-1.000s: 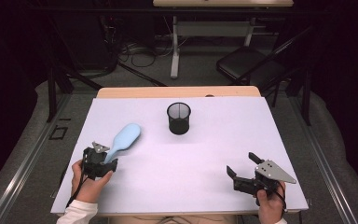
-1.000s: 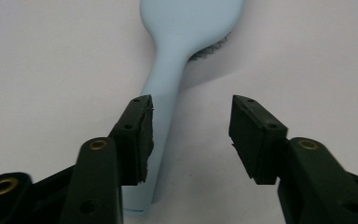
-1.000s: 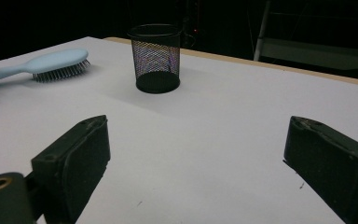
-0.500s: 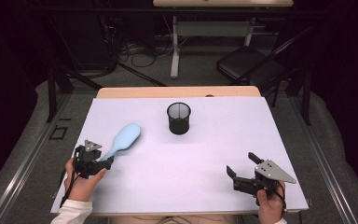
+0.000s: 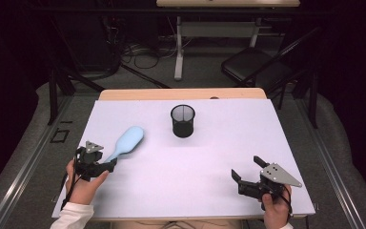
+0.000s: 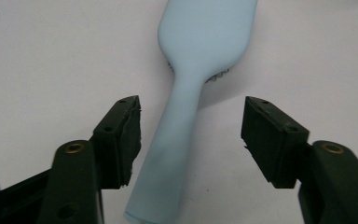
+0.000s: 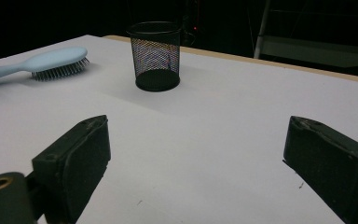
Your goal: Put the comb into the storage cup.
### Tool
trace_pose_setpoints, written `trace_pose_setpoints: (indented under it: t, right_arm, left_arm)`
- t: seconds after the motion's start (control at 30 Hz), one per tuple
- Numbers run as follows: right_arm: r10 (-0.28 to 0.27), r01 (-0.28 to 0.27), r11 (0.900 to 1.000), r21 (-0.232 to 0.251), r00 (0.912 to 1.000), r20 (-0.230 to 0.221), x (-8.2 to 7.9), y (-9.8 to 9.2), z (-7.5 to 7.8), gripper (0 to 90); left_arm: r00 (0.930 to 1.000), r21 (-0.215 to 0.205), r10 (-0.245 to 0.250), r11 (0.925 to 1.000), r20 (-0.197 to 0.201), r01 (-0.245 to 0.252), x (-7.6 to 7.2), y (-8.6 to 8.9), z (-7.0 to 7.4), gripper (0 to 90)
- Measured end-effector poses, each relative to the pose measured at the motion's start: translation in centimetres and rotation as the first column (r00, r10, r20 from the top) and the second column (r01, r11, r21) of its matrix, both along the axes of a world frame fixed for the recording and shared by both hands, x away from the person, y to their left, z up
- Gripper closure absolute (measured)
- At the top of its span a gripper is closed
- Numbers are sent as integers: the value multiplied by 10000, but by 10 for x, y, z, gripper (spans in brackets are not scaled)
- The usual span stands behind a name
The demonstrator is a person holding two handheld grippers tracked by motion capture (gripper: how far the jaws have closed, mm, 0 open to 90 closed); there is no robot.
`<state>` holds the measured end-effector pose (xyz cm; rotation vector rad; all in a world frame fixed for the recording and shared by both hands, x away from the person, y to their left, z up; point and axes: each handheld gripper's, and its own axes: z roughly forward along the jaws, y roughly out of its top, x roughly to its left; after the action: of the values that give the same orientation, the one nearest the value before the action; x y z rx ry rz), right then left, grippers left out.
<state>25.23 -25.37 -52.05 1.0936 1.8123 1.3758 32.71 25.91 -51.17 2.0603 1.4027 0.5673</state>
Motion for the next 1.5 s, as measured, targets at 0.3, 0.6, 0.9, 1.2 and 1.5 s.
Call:
trace_pose_setpoints:
  t: [0.3, 0.6, 0.9, 1.2, 1.5]
  right_arm:
    - [-34, 34, 10000, 34, 10000, -31, 0, 0, 0, 68]
    - [-42, 42, 10000, -7, 10000, -45, 1, 0, -1, 68]
    - [-46, 46, 10000, -5, 10000, -72, 1, 0, -1, 68]
    - [-73, 73, 10000, 58, 9999, -117, 2, 0, -2, 69]
    - [-73, 73, 10000, 37, 9998, -164, 2, 0, -2, 69]
  left_arm:
    - [9997, -77, -198, 9998, -141, 197, 7, 0, 4, 145]
    - [9988, 6, -389, 9992, -283, 389, 14, 0, 11, 17]
    - [9964, -554, -383, 9979, -751, 342, 22, 6, 13, 5]
    - [9945, -268, -207, 9995, -1023, 181, 29, 13, 11, 5]
    - [9904, 159, -276, 9994, -1352, 300, 35, 14, 9, 5]
